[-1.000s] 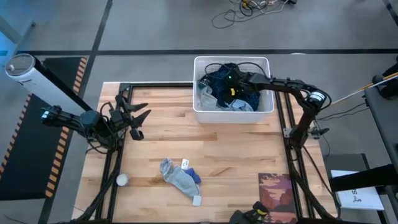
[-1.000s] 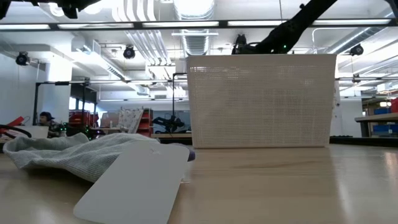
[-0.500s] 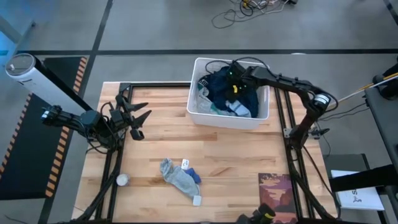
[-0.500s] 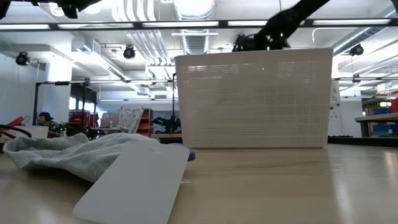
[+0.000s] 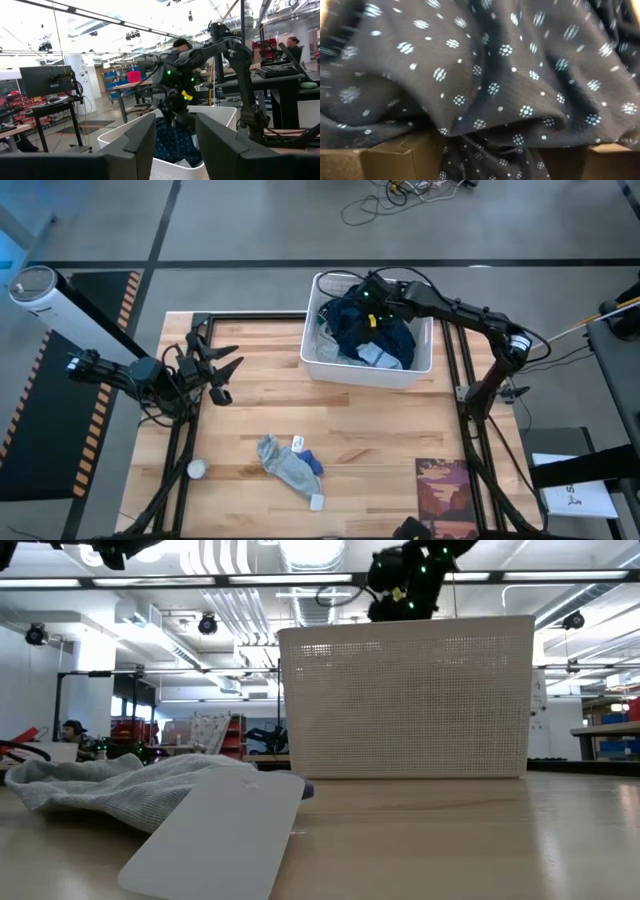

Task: Sort clothes
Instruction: Put the blue polo shirt into the white laundry bin

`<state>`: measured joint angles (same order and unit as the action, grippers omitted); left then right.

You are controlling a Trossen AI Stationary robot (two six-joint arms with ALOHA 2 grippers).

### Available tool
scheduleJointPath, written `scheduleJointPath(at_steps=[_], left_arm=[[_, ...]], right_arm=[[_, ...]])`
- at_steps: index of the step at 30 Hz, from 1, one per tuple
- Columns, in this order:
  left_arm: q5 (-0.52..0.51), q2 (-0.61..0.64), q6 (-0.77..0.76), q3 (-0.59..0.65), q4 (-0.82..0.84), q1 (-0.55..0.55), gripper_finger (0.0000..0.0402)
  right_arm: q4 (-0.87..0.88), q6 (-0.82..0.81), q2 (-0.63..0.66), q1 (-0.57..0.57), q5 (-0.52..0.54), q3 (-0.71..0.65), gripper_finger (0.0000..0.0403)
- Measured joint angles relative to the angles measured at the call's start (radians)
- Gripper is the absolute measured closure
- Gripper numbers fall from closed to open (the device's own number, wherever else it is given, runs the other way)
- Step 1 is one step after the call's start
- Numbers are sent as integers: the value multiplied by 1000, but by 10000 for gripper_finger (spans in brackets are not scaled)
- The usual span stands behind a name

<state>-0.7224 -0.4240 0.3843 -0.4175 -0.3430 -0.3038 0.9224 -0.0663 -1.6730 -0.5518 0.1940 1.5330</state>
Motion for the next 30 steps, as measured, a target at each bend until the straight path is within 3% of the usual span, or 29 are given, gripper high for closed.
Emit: scheduleJointPath(at_steps=[8,15,30], left_arm=[[0,0,0,0,5,0,284],[0,0,0,0,7,0,277],[0,0,0,0,10,0,269]], right_arm=[[-4,23,1,45,-3,105,128],[70,-84,2,48,-99,192,127],[222,-68,4,81,-75,357,99]])
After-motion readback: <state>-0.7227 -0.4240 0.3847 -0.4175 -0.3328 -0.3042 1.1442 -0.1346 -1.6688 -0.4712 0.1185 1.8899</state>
